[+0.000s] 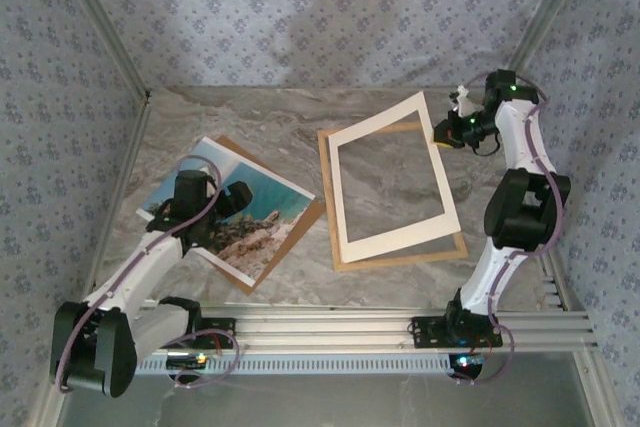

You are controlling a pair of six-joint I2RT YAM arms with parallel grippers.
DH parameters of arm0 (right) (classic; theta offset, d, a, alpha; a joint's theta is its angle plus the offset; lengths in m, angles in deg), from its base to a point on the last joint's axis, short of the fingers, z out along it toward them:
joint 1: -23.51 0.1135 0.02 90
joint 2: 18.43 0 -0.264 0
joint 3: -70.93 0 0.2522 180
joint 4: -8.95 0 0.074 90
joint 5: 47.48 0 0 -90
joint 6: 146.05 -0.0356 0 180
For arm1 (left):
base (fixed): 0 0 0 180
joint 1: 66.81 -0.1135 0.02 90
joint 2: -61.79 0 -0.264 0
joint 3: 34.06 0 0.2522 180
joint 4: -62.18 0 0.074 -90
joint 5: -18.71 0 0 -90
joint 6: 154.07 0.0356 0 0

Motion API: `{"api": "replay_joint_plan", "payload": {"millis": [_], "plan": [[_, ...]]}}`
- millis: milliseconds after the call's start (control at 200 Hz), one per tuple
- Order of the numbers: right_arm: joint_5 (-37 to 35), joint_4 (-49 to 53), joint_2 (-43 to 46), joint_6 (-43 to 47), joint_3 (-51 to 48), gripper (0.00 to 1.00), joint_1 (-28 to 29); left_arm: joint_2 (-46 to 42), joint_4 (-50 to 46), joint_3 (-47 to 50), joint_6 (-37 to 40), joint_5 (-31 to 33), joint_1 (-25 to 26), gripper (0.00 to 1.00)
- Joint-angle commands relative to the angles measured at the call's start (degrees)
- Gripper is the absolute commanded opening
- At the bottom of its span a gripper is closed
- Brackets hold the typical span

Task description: Put the photo into the frame

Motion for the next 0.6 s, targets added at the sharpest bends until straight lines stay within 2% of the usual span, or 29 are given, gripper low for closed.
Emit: {"api": "replay_joint_plan", "payload": {"millis": [0, 280, 595], "plan": [[-2.4, -0.1, -3.2, 1.9, -0.8, 0.00, 0.0, 0.6, 1.3, -0.7, 1.0, 0.8, 0.5, 0.88], [-6.4, -3.0, -6.0, 2.4, -1.7, 0.00, 0.3, 1.9, 1.7, -0.8, 1.2, 1.2, 0.6, 0.88], [-8.5, -9.7, -6.1, 0.1, -7.7, 0.00, 1.2, 2.3, 2.2, 0.0, 1.2, 1.5, 0.9, 0.88]]}}
